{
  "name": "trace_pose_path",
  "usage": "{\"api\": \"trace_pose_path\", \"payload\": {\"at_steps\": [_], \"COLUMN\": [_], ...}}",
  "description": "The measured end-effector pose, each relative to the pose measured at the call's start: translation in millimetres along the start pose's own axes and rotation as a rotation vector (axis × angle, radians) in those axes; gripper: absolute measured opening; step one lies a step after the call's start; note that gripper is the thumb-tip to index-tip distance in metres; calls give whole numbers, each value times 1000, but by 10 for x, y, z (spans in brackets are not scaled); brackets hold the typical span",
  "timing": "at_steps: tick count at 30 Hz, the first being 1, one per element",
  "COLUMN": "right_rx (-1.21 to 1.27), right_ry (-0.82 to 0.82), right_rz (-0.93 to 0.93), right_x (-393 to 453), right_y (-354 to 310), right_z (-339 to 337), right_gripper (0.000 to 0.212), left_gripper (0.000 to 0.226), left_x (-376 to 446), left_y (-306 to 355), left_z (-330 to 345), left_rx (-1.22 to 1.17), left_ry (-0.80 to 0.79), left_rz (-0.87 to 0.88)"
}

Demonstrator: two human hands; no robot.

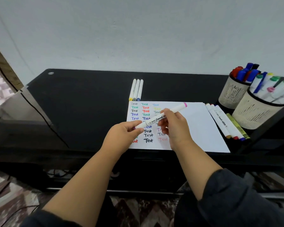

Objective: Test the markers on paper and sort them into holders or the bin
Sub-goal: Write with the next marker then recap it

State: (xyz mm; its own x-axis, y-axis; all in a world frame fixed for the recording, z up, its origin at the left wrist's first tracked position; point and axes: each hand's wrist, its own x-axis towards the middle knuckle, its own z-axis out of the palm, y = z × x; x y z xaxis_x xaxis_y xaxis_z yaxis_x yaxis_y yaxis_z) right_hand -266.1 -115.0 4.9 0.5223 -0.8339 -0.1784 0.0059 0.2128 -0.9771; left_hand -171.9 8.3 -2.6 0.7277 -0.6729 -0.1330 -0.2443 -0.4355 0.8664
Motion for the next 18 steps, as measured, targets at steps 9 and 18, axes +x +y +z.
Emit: {"api": "trace_pose_path", "payload": {"at_steps": [9,18], "right_rx": [-62,-127], "right_ry": [-93,-119], "right_rz": [29,-28], "right_x": [-108,-79], "right_y": [93,100], "right_z": [34,21], "right_gripper": [23,20], "left_gripper": [32,6], "left_x": [-88,-35], "left_y": [13,44], "left_z": [-10,-36], "left_rx": [-8,-75], "left_ry": [-94,-170], "left_rz": [21,-27]}}
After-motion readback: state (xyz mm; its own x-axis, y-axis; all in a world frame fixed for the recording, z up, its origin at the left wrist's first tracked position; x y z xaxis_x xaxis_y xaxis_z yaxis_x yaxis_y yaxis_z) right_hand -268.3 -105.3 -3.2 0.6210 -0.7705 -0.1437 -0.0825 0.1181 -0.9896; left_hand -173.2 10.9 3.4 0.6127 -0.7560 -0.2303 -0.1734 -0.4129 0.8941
